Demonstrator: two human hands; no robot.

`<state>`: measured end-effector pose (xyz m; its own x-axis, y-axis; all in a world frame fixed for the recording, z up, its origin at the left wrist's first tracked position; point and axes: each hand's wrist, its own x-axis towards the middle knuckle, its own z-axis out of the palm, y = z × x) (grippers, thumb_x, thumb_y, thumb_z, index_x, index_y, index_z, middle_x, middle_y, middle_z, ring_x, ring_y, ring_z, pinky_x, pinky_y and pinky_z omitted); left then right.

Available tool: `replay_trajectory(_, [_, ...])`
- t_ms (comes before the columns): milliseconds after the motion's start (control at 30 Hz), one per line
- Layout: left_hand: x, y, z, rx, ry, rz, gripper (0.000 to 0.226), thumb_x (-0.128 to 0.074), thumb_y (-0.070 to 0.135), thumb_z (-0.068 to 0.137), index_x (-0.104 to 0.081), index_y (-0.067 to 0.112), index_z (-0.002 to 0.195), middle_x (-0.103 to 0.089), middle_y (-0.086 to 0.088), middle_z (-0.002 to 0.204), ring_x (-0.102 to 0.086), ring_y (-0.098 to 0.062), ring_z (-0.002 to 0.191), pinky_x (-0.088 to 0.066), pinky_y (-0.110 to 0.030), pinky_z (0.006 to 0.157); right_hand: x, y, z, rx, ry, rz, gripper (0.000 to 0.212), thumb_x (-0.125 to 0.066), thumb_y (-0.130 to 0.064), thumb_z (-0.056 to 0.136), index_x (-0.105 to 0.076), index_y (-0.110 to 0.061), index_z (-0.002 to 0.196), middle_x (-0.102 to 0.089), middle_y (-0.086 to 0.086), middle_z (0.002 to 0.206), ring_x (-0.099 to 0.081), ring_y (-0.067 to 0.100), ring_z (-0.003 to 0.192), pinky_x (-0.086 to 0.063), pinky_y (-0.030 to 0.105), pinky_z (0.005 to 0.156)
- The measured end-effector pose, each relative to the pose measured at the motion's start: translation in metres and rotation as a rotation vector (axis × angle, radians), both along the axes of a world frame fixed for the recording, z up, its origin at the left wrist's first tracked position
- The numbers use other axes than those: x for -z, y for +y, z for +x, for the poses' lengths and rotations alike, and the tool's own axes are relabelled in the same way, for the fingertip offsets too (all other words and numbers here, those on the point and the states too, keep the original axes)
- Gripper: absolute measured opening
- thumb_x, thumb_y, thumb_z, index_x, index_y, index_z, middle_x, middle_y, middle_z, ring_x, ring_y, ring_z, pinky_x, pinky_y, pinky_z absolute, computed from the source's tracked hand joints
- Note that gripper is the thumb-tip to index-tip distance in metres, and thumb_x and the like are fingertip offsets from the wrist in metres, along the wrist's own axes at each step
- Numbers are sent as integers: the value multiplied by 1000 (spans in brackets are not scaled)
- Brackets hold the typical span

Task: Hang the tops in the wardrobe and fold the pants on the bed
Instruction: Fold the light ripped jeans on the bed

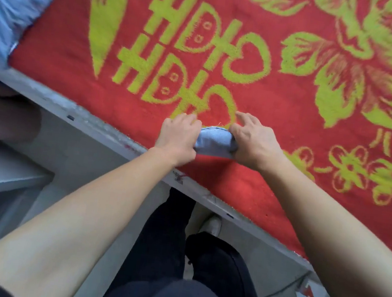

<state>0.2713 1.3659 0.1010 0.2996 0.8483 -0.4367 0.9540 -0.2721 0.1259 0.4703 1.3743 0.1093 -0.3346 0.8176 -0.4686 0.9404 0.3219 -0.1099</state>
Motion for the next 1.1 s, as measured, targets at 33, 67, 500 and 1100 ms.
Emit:
replay_trajectory(33, [-16,-9,-8,-3,-5,117,42,-67,16,69,-55,13,109,-51,-8,140,-47,-30,128,-43,-43,91,-16,-10,-5,6,33,74,36,-67,-25,82,-59,-15,116,-35,10,155,-34,30,142,-54,43,76])
replay_trajectory(67, [-32,-18,-16,-17,-18,231,46,-69,15,65,-58,11,110,-51,-10,142,-47,-32,130,-44,-45,93,-33,-18,-10,14,67,163,35,-66,-23,83,-58,-13,116,-32,11,157,-28,31,146,-54,44,75])
replay_trajectory(500, [-264,-140,-130,-405,74,677,56,-69,15,59,-59,17,114,-68,-1,89,-67,-29,86,-49,-37,70,-242,-74,-142,-265,319,580,33,-68,-15,74,-66,-19,107,-67,4,105,-68,29,90,-45,32,56])
replay_trajectory(1100, [-551,-513,-501,-758,526,1148,83,-83,15,60,-52,9,137,-71,-7,97,-69,-29,83,-52,-36,56,-528,-348,-586,-805,686,1091,41,-70,-15,71,-63,-20,111,-66,3,96,-69,29,75,-49,33,49])
